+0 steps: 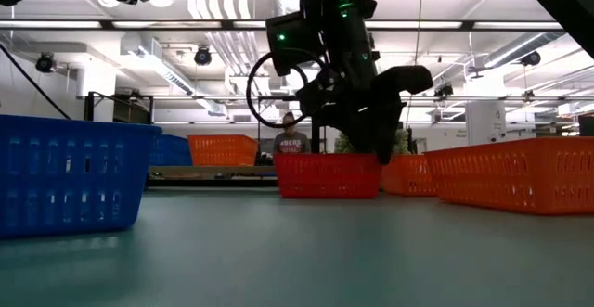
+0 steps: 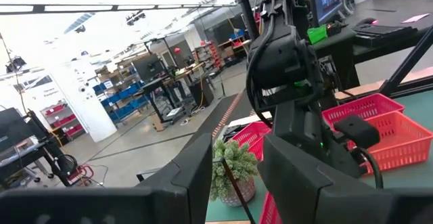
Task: Stack baskets on shelf by color
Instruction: Put the left red bin on the shelf
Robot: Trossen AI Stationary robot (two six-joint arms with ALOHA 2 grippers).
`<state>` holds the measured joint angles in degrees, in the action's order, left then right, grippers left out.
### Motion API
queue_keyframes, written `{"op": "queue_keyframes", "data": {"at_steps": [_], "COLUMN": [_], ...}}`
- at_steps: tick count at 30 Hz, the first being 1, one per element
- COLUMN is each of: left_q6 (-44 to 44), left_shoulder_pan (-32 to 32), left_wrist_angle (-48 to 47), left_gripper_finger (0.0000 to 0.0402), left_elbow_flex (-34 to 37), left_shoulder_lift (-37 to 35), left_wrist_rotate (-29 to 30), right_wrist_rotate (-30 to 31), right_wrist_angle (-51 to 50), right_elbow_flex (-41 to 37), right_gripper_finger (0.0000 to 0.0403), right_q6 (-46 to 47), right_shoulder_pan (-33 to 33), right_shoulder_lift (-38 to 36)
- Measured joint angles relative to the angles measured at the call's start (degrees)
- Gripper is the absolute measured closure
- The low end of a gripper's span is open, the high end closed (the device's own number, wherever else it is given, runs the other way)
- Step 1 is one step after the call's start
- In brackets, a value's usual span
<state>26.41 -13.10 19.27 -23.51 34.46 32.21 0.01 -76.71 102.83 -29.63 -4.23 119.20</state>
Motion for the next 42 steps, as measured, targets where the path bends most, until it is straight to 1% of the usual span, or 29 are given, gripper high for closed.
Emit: {"op": "queue_keyframes", "data": {"at_steps": [6,8,10,12,14,18,22,23,27,31,34,36,42], "left_q6": [0.0,0.0,0.0,0.0,0.0,0.0,-0.1,-0.1,-0.2,-0.2,-0.3,-0.3,-0.3], "left_shoulder_pan": [0.0,0.0,0.0,0.0,0.0,0.0,0.0,0.0,0.0,0.0,0.0,0.0,0.0], "left_wrist_angle": [0.0,0.0,0.1,0.3,0.9,1.7,1.7,1.7,1.9,2.7,2.7,2.8,2.8], "left_gripper_finger": [0.0285,0.0285,0.0285,0.0285,0.0285,0.0285,0.0285,0.0285,0.0285,0.0285,0.0285,0.0285,0.0285], "left_elbow_flex": [0.0,0.0,-0.1,-0.1,-0.1,-0.1,-0.1,-0.1,-0.1,0.0,0.0,0.0,0.0], "left_shoulder_lift": [-0.1,-0.1,-0.1,0.0,0.0,0.0,0.0,0.0,0.1,0.0,0.1,0.1,0.0], "left_wrist_rotate": [0.0,0.0,0.0,0.0,0.0,0.0,-0.1,-0.1,-0.1,-0.1,0.0,-0.1,-0.1], "right_wrist_rotate": [-0.1,-2.2,-5.3,-7.0,-7.1,-6.7,-2.9,-2.1,-1.5,-1.5,-1.4,-1.4,-1.3], "right_wrist_angle": [7.6,11.5,14.0,16.0,15.0,6.3,-3.3,-4.1,-2.3,4.5,7.7,8.5,8.7], "right_elbow_flex": [0.0,0.3,1.5,3.1,5.1,10.2,11.4,10.8,6.3,0.9,-1.3,-1.9,-0.6], "right_gripper_finger": [0.0281,0.0289,0.0297,0.0301,0.0301,0.0284,0.026,0.0255,0.0248,0.0252,0.0267,0.0287,0.0381], "right_q6": [1.4,3.6,6.8,8.9,9.4,4.7,-2.2,-3.2,-4.9,-4.5,-4.7,-4.7,-3.4], "right_shoulder_pan": [0.1,0.3,0.6,0.9,1.1,1.0,0.8,0.8,0.9,0.8,0.9,1.1,2.9], "right_shoulder_lift": [0.0,0.0,0.0,0.0,0.0,0.0,-0.2,-0.2,-0.1,-0.1,0.0,0.0,0.0]}}
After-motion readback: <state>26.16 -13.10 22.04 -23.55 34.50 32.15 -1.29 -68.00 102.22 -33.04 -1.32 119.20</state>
